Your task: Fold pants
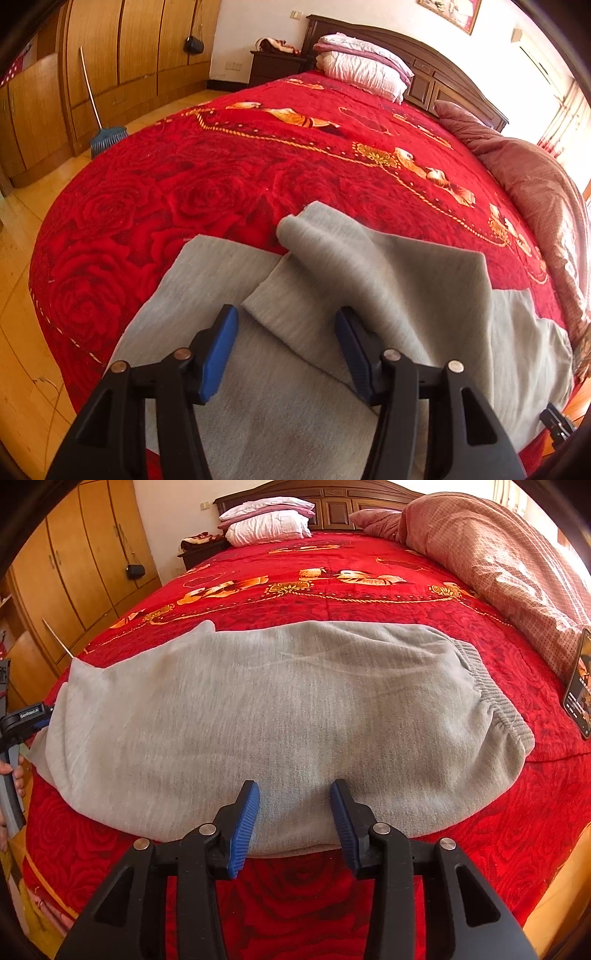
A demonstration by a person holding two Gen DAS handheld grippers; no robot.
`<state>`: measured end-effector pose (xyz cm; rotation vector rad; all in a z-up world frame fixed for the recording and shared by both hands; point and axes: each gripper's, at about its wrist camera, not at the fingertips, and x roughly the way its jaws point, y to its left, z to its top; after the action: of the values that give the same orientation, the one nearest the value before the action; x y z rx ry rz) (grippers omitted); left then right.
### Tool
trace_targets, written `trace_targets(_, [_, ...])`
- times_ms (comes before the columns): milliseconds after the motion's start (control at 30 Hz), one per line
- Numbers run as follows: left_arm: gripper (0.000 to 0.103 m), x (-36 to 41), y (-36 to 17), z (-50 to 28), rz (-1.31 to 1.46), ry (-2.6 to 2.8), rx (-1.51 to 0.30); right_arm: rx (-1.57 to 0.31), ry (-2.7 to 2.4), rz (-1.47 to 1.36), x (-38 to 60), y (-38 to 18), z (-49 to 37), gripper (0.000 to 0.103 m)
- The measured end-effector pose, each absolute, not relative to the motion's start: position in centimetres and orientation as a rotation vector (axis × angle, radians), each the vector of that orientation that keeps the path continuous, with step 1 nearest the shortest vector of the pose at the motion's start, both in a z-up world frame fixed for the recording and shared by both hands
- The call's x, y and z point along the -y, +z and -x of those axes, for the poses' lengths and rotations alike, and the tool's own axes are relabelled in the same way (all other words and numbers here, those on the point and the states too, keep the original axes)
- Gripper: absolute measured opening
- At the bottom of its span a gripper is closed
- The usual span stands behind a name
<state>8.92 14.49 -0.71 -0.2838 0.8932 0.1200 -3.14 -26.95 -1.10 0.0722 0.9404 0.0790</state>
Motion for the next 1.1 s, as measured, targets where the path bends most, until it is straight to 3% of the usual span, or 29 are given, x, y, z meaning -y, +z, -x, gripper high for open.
trace_targets(200, [0.011, -13.7, -0.3, -8.7, 0.276, 0.103, -0.857, -0.934, 0.081, -0.081, 27.1, -1.1, 3.3, 0.042])
trace_targets(233, [0.009, -13.8, -0.1, -8.6, 0.280, 0.104, -0.851, -0.933, 0.083, -0.084, 27.1, -1.1, 3.3, 0.042])
trace_targets(767, [0.005, -17.3, 5.4, 0.4, 0.339, 0.170, -0.705, -0.946, 0.050, -0.021, 26.1, -0.7, 3.4, 0.042])
trace_targets(1100, [0.006, -19.1, -0.6, 1.8, 0.373, 0.230, -0.844, -0.970, 0.054, 0.034, 25.2, -0.8, 3.4, 0.042])
